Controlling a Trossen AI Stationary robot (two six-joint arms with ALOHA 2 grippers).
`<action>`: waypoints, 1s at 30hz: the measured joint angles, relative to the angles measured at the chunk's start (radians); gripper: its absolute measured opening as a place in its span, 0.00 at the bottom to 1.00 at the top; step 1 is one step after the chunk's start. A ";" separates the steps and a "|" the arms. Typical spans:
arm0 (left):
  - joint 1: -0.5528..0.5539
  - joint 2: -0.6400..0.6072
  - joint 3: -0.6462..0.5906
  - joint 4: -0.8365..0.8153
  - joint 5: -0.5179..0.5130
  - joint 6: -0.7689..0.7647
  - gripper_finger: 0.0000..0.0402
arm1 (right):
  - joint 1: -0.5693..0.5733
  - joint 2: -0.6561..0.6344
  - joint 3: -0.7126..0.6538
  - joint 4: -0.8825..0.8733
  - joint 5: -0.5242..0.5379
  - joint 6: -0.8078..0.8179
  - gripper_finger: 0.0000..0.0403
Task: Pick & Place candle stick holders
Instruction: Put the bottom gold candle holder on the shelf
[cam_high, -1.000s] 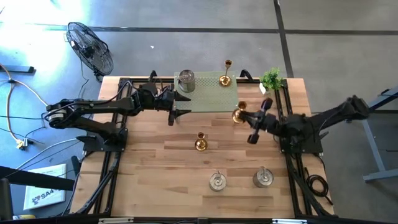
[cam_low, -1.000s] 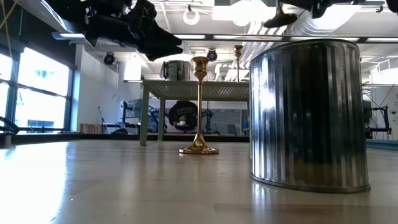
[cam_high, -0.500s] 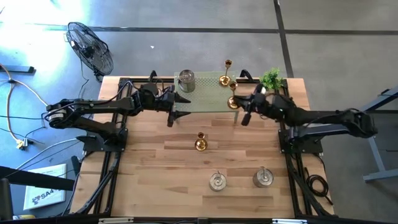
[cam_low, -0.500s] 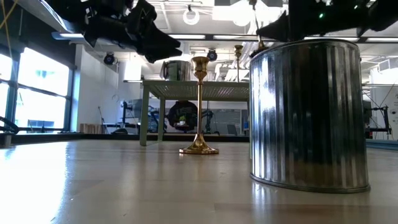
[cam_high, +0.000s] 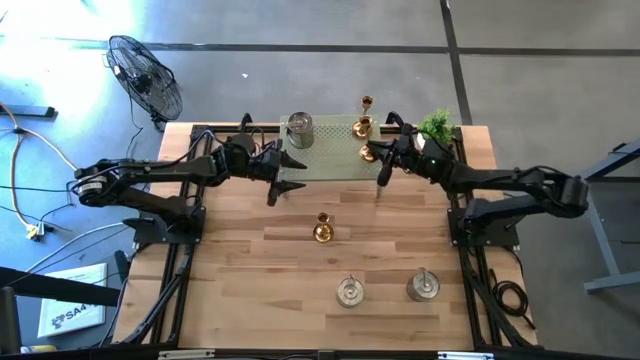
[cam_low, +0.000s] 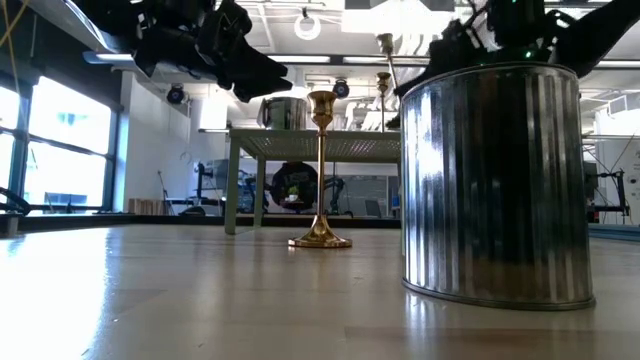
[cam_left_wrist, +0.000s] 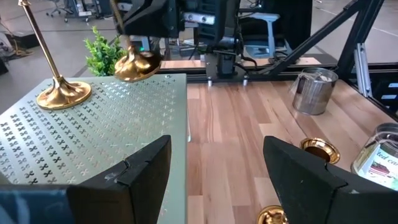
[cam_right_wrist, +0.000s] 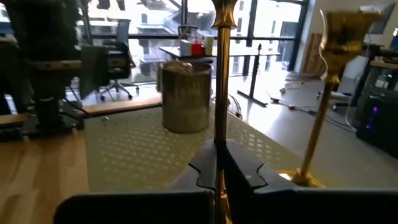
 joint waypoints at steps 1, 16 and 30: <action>0.000 0.000 0.000 0.000 0.000 0.000 0.62 | -0.007 0.014 0.000 0.022 -0.006 0.001 0.00; 0.000 0.003 0.000 -0.012 0.000 0.000 0.62 | -0.082 0.131 0.000 0.139 -0.095 0.040 0.00; 0.000 0.092 0.000 0.038 0.010 -0.001 0.62 | -0.132 0.136 0.001 0.131 -0.125 0.051 0.00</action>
